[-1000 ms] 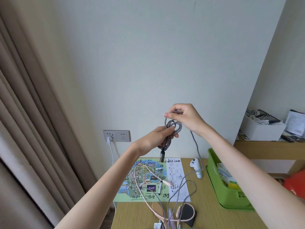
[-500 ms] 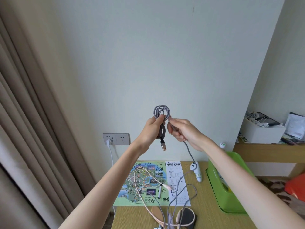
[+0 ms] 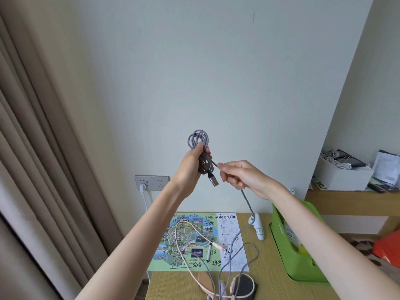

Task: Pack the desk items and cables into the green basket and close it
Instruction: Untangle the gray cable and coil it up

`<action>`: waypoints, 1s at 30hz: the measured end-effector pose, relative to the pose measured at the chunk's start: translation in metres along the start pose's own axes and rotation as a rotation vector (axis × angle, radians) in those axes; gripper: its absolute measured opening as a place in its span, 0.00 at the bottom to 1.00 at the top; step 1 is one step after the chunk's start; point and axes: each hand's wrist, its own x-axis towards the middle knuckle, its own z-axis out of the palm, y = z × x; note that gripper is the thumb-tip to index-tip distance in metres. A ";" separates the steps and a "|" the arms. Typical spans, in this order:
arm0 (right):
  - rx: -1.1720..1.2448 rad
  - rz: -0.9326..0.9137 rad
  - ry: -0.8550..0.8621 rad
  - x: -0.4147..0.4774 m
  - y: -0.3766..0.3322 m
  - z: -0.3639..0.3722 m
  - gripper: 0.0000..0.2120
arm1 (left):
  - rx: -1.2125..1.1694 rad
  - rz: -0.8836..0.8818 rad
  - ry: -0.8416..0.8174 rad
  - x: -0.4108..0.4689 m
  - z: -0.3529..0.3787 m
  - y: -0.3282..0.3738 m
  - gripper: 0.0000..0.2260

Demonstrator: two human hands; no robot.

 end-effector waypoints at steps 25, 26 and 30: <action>-0.232 -0.229 0.229 0.006 -0.033 -0.015 0.11 | 0.545 -0.011 -0.042 -0.001 -0.019 -0.012 0.16; -0.255 -0.244 0.236 0.007 -0.033 -0.014 0.11 | 0.580 -0.015 -0.087 -0.003 -0.015 -0.013 0.16; -0.248 -0.248 0.264 0.011 -0.030 -0.016 0.09 | 0.599 -0.019 -0.189 -0.012 -0.003 -0.015 0.18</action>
